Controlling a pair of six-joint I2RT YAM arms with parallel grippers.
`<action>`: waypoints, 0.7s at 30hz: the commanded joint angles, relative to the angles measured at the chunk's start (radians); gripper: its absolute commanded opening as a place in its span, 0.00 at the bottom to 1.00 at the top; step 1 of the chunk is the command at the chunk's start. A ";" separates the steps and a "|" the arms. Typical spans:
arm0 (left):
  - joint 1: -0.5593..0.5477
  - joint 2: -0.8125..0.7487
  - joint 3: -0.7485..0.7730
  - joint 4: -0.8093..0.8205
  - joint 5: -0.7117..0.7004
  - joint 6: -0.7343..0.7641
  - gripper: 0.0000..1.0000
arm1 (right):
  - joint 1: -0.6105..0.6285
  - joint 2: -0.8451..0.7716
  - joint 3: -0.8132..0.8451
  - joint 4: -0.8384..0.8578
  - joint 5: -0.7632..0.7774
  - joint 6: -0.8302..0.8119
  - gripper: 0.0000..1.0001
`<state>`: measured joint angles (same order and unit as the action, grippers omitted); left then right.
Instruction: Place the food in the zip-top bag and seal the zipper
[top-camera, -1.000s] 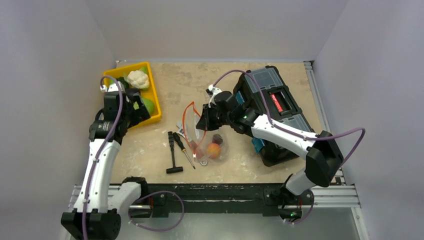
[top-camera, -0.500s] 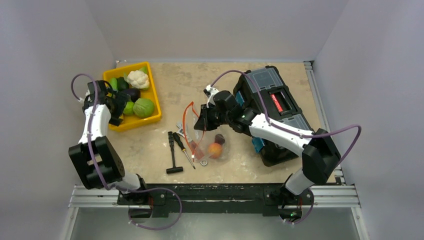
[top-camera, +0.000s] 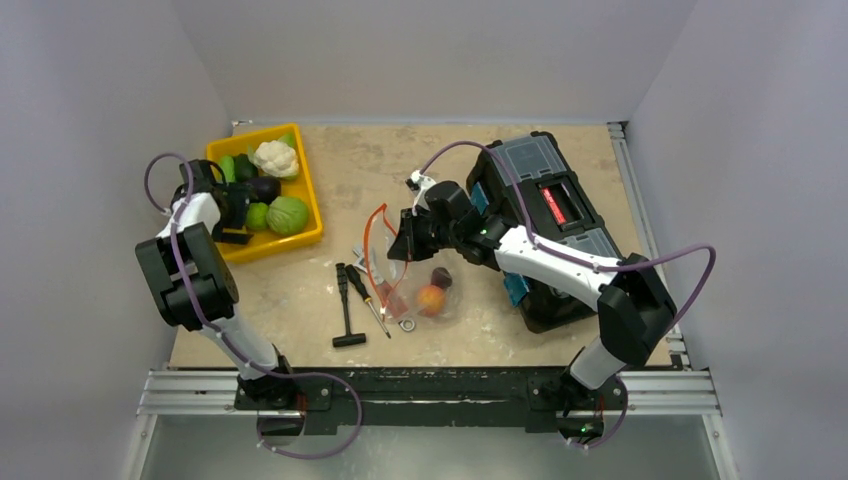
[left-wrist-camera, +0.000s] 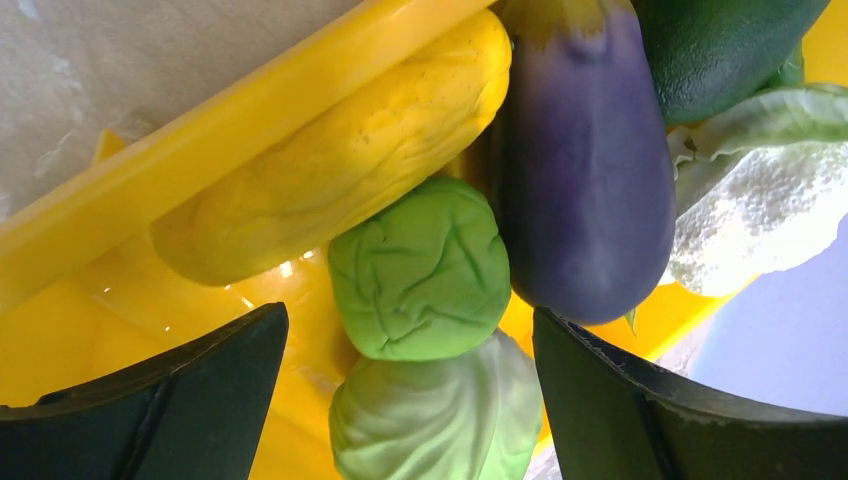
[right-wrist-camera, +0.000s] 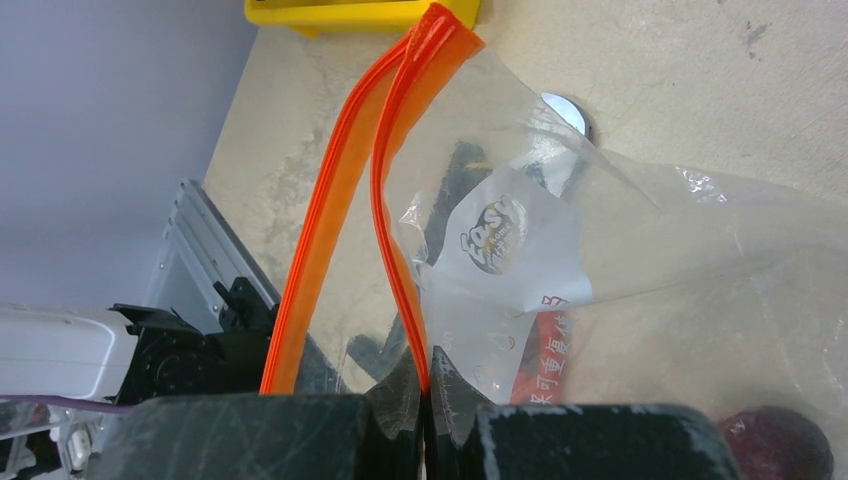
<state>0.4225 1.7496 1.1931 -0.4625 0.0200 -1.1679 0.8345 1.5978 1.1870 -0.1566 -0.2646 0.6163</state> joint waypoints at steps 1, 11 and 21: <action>0.008 0.045 0.050 0.064 0.001 -0.040 0.93 | -0.007 -0.003 0.020 0.029 -0.021 -0.018 0.00; 0.010 0.117 0.055 0.129 0.051 -0.030 0.81 | -0.007 -0.010 0.029 0.011 -0.023 -0.011 0.00; 0.014 -0.154 -0.074 0.109 -0.006 0.060 0.53 | -0.008 -0.022 0.012 -0.001 -0.005 0.001 0.00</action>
<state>0.4255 1.7912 1.1782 -0.3672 0.0631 -1.1622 0.8307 1.5978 1.1870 -0.1665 -0.2790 0.6170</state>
